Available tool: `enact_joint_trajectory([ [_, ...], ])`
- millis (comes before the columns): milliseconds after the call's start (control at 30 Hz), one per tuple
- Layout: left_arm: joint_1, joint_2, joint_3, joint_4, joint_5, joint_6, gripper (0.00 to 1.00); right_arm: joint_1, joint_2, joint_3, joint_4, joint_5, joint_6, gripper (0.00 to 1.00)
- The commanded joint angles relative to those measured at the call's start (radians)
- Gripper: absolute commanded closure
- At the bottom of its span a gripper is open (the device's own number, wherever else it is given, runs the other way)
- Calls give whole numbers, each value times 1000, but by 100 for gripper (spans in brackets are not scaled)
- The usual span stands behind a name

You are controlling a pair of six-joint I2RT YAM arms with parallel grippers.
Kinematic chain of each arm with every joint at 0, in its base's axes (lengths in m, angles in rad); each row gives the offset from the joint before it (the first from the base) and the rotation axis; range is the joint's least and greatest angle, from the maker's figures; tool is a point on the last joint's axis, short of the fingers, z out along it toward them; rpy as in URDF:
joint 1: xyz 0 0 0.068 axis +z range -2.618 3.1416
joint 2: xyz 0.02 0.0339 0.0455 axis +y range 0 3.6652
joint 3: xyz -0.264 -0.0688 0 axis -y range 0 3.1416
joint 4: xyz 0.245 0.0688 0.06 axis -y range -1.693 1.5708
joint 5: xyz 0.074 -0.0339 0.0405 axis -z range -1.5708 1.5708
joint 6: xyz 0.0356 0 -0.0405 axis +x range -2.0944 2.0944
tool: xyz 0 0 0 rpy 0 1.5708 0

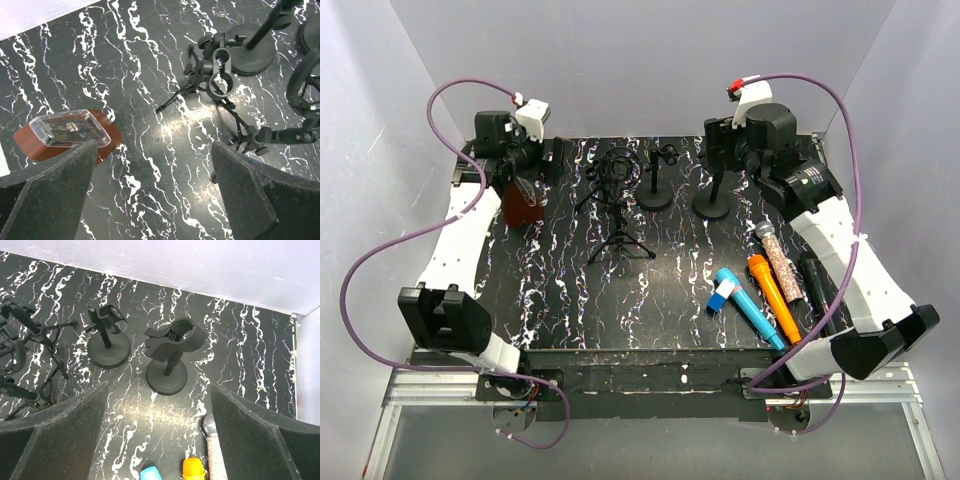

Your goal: Remove the microphone from the stand

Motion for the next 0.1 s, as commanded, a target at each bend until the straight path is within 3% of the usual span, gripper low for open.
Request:
enact_joint_trajectory([
  [0,7,-2,48,-21,-74,-21,2,0,-41,23,24,55,-17,11],
  [67,7,0,49,-30,-77,-33,2,0,-41,12,27,56,-12,10],
])
